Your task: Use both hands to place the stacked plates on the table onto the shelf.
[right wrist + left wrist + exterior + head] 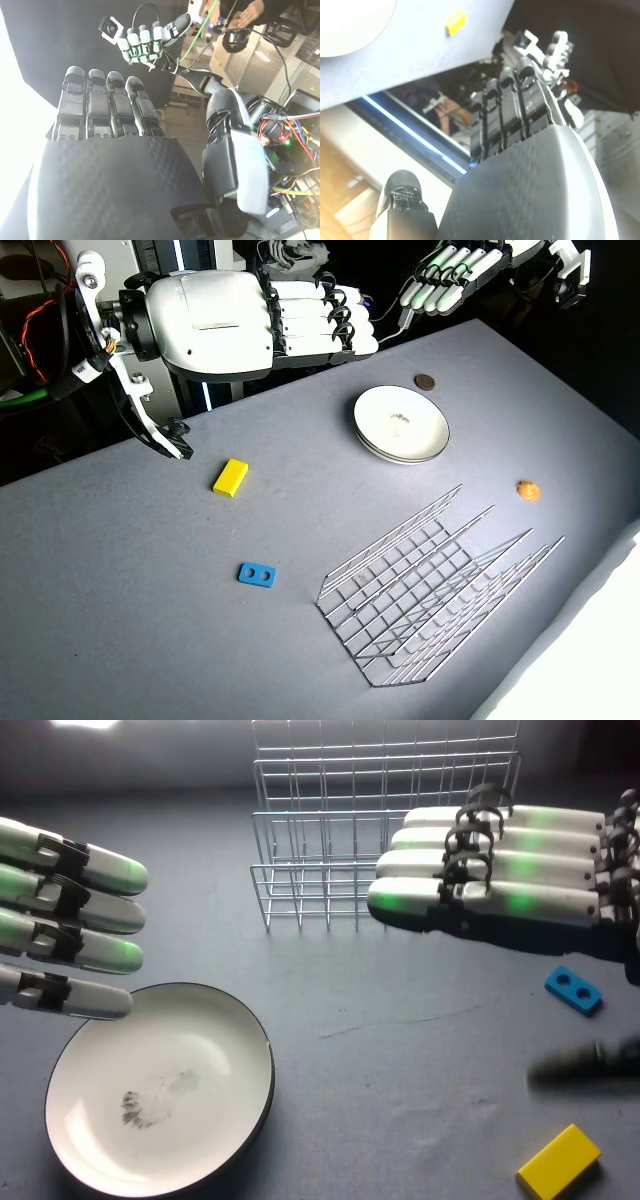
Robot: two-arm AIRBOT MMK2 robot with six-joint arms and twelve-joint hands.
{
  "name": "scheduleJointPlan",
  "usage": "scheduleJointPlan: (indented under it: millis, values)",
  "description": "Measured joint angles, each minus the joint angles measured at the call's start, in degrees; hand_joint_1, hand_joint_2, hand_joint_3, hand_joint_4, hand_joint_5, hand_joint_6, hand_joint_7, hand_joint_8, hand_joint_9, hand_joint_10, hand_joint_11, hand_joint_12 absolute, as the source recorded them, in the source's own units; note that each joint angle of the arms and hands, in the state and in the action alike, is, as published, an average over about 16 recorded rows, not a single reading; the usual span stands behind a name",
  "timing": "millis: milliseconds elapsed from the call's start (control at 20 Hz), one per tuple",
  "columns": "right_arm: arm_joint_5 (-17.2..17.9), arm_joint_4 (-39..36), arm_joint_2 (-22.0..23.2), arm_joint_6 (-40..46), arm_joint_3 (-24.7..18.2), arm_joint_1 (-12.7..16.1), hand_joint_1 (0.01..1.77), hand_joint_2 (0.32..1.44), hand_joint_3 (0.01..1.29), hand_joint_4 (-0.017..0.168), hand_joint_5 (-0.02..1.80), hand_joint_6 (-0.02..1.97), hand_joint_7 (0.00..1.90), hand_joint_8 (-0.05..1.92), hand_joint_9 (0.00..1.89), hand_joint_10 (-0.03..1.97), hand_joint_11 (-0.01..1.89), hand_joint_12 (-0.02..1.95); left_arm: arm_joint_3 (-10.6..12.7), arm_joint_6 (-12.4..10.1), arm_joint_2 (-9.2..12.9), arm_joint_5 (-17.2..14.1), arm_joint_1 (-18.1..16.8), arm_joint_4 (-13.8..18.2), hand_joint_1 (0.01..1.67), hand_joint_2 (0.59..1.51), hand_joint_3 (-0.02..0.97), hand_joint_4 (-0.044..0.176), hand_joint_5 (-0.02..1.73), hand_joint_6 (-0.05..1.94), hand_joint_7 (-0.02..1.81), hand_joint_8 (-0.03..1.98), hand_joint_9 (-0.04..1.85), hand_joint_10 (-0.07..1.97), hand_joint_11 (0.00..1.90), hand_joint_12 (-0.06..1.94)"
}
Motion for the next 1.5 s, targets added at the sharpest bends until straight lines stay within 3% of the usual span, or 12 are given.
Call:
scheduleJointPlan:
  millis: [350,500,750,1000,1500]
  values:
    - [-0.06,-0.44,0.0,0.06,0.0,0.0,1.31,1.14,0.02,-0.004,0.02,0.02,0.02,0.01,0.02,0.0,0.02,-0.01,0.02,-0.01,0.06,-0.7,0.77,0.66,0.01,1.068,0.013,0.0,0.24,0.0,0.24,-0.01,0.22,0.0,0.15,0.1]
    - [-0.09,-0.55,0.0,0.05,0.0,0.0,1.46,1.14,0.02,-0.005,0.02,0.02,0.02,0.01,0.02,0.0,0.02,-0.01,-0.13,-0.02,0.1,-0.96,1.06,1.43,0.01,1.072,0.01,0.0,0.23,0.0,0.23,-0.01,0.22,0.0,0.15,0.1]
    - [-0.09,-0.83,0.0,-0.02,0.0,0.0,1.44,1.12,0.02,-0.005,0.02,0.02,0.02,0.01,0.02,0.0,0.02,-0.01,-1.07,0.08,0.29,-0.16,3.0,3.09,0.01,1.081,0.01,0.0,0.24,0.0,0.23,0.0,0.22,0.0,0.15,0.1]
    - [-0.11,-1.21,-0.01,-0.26,0.0,0.0,1.34,1.07,0.02,-0.006,0.02,0.02,0.02,0.01,0.02,0.0,0.02,-0.01,-2.81,0.42,0.47,2.87,6.95,4.7,0.01,1.089,0.009,0.0,0.25,0.0,0.23,0.0,0.21,0.0,0.14,0.1]
    - [-0.79,-2.78,-1.5,-1.55,0.96,0.02,1.14,0.96,0.02,-0.005,0.02,0.02,0.02,0.01,0.01,0.0,0.02,-0.01,-7.08,1.26,-0.16,15.97,18.91,4.73,0.01,1.102,0.01,-0.001,0.24,-0.01,0.22,0.01,0.2,0.0,0.13,0.1]
